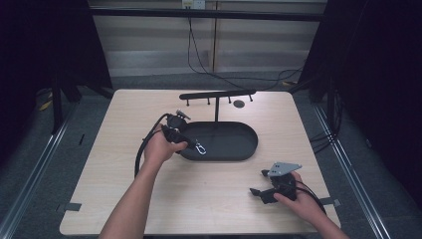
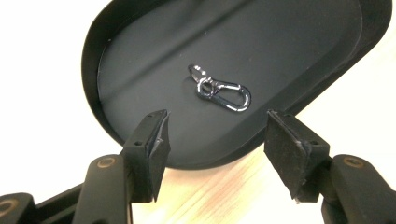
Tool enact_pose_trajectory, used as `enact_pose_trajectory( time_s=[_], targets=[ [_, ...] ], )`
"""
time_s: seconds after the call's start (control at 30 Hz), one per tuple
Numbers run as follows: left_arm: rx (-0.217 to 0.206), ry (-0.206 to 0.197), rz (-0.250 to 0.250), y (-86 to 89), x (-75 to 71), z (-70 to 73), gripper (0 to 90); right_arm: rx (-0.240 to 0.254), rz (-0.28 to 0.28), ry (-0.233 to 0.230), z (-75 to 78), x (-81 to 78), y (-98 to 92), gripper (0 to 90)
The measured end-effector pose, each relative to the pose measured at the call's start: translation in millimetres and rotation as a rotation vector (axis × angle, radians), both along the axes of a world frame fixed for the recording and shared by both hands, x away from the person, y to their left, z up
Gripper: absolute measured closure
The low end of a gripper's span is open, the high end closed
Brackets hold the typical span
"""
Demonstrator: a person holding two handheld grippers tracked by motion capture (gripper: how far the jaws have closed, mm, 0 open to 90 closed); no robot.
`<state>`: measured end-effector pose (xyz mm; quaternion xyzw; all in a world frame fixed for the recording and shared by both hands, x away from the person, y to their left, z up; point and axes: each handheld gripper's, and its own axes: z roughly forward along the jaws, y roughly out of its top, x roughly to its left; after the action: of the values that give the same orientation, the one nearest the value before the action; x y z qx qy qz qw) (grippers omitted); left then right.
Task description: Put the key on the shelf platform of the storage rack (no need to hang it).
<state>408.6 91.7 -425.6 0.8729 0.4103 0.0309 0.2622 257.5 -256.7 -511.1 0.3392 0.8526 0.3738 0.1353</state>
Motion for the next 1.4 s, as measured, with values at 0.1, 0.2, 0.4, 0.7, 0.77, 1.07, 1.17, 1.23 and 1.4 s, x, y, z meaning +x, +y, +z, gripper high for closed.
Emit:
enact_pose_trajectory(
  time_s=[0.1,0.2,0.4,0.7,0.77,1.07,1.17,1.23,1.4],
  targets=[
    [-0.005,-0.002,0.003,4.4,-1.7,-1.2,38.8,0.000,0.000,0.000,0.0,0.0,0.0,17.0],
    [-0.004,-0.002,0.005,9.8,-2.7,-2.0,36.3,0.000,0.000,0.000,0.0,0.0,0.0,17.0],
    [-0.002,-0.017,-0.005,20.5,-5.2,0.1,32.5,0.000,0.000,0.000,0.0,0.0,0.0,17.0],
    [-0.011,-0.025,-0.007,30.7,-10.2,0.5,27.6,0.000,0.000,0.000,0.0,0.0,0.0,17.0],
    [-0.010,-0.023,-0.013,33.5,-11.3,-0.1,26.6,0.000,0.000,0.000,0.0,0.0,0.0,17.0],
    [-0.012,-0.023,-0.018,40.3,-16.8,-2.3,25.1,-0.001,0.000,0.000,0.0,0.0,0.0,17.0],
    [-0.014,-0.022,-0.018,42.1,-18.0,-2.0,25.1,-0.001,0.000,0.000,0.0,0.0,0.0,17.0],
    [-0.015,-0.021,-0.018,43.0,-19.5,-1.8,25.1,0.000,0.000,0.000,0.0,0.0,0.0,17.0],
    [-0.016,-0.027,-0.029,46.2,-21.8,-1.1,25.1,-0.001,0.000,0.000,0.0,0.0,0.0,17.0]
  ],
)
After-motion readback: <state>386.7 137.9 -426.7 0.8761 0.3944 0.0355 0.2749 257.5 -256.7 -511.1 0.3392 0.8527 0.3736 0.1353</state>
